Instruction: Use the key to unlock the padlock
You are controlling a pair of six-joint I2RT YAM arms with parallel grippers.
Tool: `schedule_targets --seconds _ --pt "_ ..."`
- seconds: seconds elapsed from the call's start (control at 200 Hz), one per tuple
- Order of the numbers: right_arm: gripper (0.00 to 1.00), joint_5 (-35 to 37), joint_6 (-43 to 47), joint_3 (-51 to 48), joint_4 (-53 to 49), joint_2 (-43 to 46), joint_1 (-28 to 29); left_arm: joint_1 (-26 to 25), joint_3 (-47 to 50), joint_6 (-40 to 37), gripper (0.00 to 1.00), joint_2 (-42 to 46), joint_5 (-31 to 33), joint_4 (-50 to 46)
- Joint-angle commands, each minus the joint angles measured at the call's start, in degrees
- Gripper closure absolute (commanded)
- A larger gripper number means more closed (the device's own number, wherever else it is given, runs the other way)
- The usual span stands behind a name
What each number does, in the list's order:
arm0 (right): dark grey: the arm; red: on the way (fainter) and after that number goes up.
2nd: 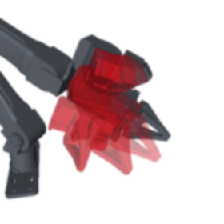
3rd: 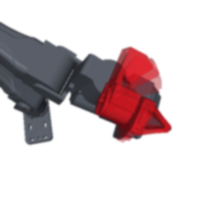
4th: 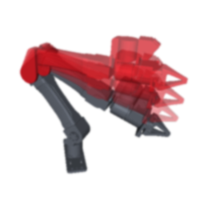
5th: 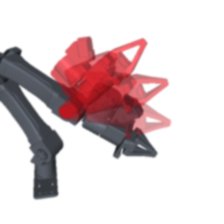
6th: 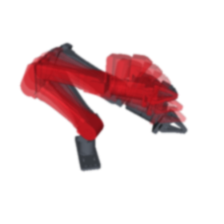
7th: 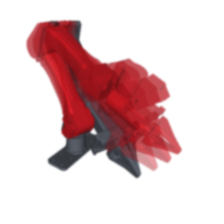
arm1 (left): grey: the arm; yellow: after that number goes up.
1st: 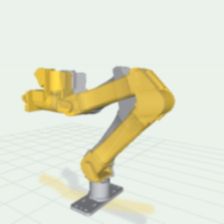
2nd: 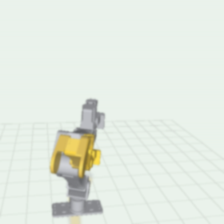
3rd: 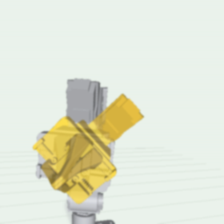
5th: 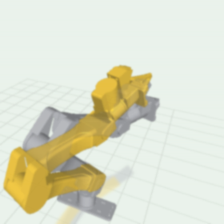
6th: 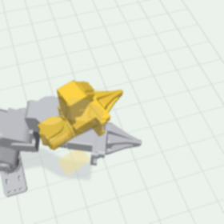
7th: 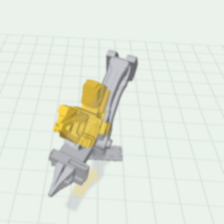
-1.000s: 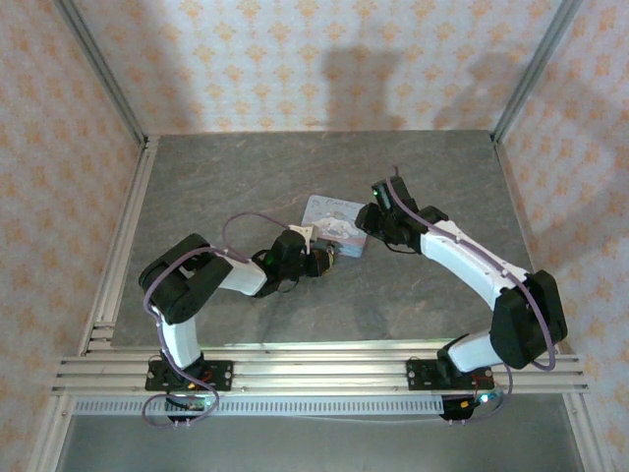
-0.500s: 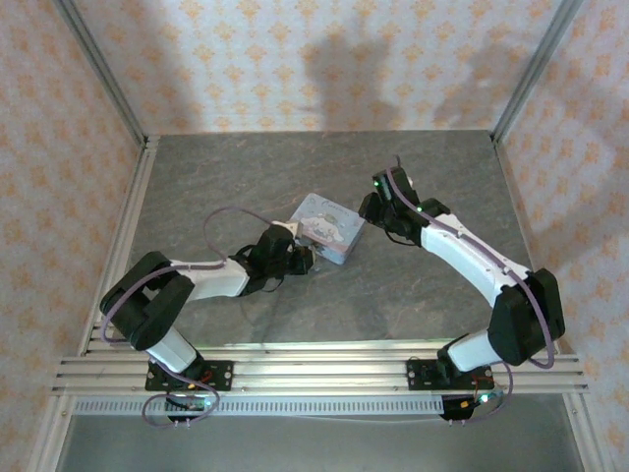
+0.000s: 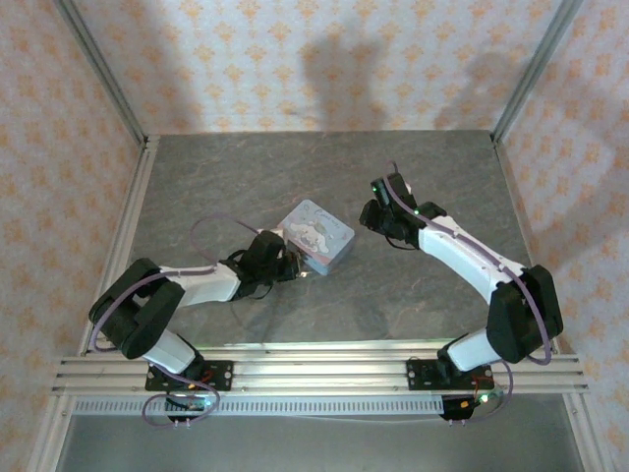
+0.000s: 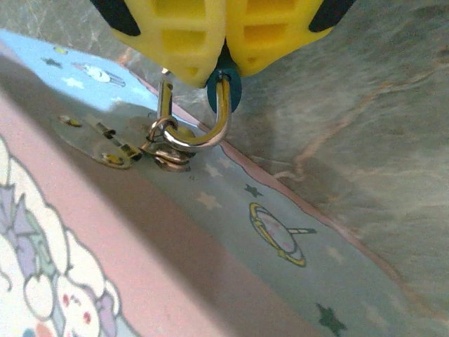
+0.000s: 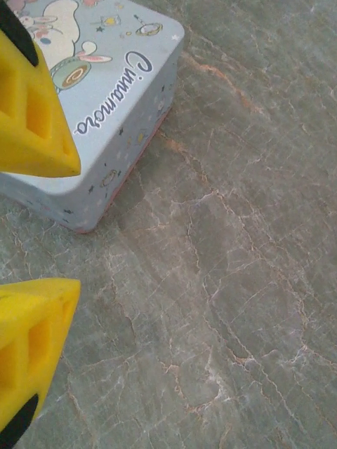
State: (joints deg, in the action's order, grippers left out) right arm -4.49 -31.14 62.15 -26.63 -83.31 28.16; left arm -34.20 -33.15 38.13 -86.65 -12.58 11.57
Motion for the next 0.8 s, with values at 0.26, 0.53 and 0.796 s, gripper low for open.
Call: schedule_targets --seconds 0.26,0.53,0.796 --pt "0.57 0.3 1.0 -2.4 0.6 1.5 -0.3 2.0 -2.3 2.8 1.0 4.8 6.3 -9.5" --pt "0.57 -0.8 0.4 -4.0 2.3 1.6 -0.3 2.1 -0.8 11.0 1.0 2.6 5.2 -1.1" --pt "0.57 -1.2 0.7 -4.7 2.6 1.9 -0.4 2.8 -2.5 12.3 1.0 3.2 8.6 -3.2"
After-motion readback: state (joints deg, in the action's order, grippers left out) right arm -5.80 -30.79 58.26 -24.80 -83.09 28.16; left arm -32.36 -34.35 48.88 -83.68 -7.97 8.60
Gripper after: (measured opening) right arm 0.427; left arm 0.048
